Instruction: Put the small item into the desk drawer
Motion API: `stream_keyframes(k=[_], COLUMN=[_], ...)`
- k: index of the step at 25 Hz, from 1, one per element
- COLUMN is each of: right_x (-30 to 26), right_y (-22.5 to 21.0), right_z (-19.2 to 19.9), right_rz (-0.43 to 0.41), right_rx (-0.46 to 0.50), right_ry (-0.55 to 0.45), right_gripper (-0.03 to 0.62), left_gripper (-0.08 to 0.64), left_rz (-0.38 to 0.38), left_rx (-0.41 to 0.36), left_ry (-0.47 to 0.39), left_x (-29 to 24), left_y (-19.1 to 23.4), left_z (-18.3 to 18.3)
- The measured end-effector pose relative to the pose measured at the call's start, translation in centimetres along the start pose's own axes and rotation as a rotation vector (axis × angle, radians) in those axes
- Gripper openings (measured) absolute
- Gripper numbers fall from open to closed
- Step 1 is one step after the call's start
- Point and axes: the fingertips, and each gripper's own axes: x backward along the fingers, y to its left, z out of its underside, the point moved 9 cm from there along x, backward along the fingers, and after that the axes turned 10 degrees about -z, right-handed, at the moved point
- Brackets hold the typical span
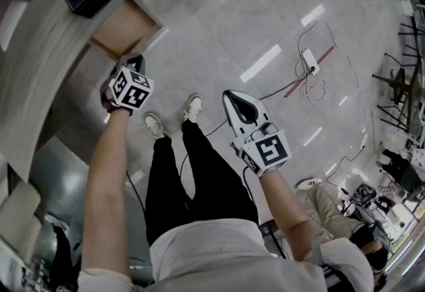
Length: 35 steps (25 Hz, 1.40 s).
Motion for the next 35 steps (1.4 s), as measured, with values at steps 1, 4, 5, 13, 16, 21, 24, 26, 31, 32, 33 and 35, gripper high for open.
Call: stream_keyframes(k=[1, 4, 5, 13, 16, 21, 24, 26, 31, 32, 33, 35], right_x=[0.0, -0.3, -0.3, 1.2, 2.3, 4.1, 4.7, 5.0, 6.0, 6.0, 6.1, 6.1], right_y=[0.1, 0.3, 0.5, 2.6, 3.5, 4.2, 5.0, 5.7, 6.5, 6.7, 7.0, 7.6], right_z=[-0.2, -1.2, -1.6, -5.0, -5.6, -6.6, -7.3, -7.9, -9.8, -10.3, -10.8, -11.9], right_rz=[-0.001, -0.002, -0.002, 0.002, 0.003, 0.002, 0.003, 0.002, -0.005, -0.008, -0.011, -0.016], right_rx=[0.004, 0.013, 0.016, 0.051, 0.060, 0.073, 0.090, 0.103, 0.141, 0.149, 0.157, 0.169], right_ry=[-0.003, -0.022, -0.029, -0.084, -0.093, -0.094, -0.105, -0.114, -0.142, -0.147, -0.152, -0.161], right_gripper=[0.023, 0.023, 0.023, 0.022, 0.023, 0.023, 0.023, 0.023, 0.023, 0.023, 0.023, 0.023], left_gripper=[0.018, 0.018, 0.018, 0.018, 0.018, 0.018, 0.018, 0.018, 0.018, 0.018, 0.018, 0.018], left_rz=[0.000, 0.007, 0.008, -0.013, -0.022, -0.034, -0.045, -0.054, -0.081, -0.087, -0.092, -0.103], left_rx=[0.007, 0.023, 0.026, 0.036, 0.008, 0.049, 0.078, 0.083, 0.120, 0.125, 0.130, 0.148], left_ry=[-0.001, -0.004, -0.005, -0.011, -0.018, -0.037, -0.052, -0.062, -0.090, -0.097, -0.105, -0.127], left_x=[0.2, 0.9, 1.3, 5.6, 7.3, 9.9, 11.6, 12.9, 15.5, 16.1, 16.7, 18.0], left_y=[0.1, 0.5, 0.6, 2.1, 2.3, 2.7, 3.0, 3.2, 3.8, 4.0, 4.3, 4.9], left_z=[0.0, -0.2, -0.2, -0.9, -1.7, -2.8, -2.8, -2.6, -3.1, -3.1, -3.2, -3.4])
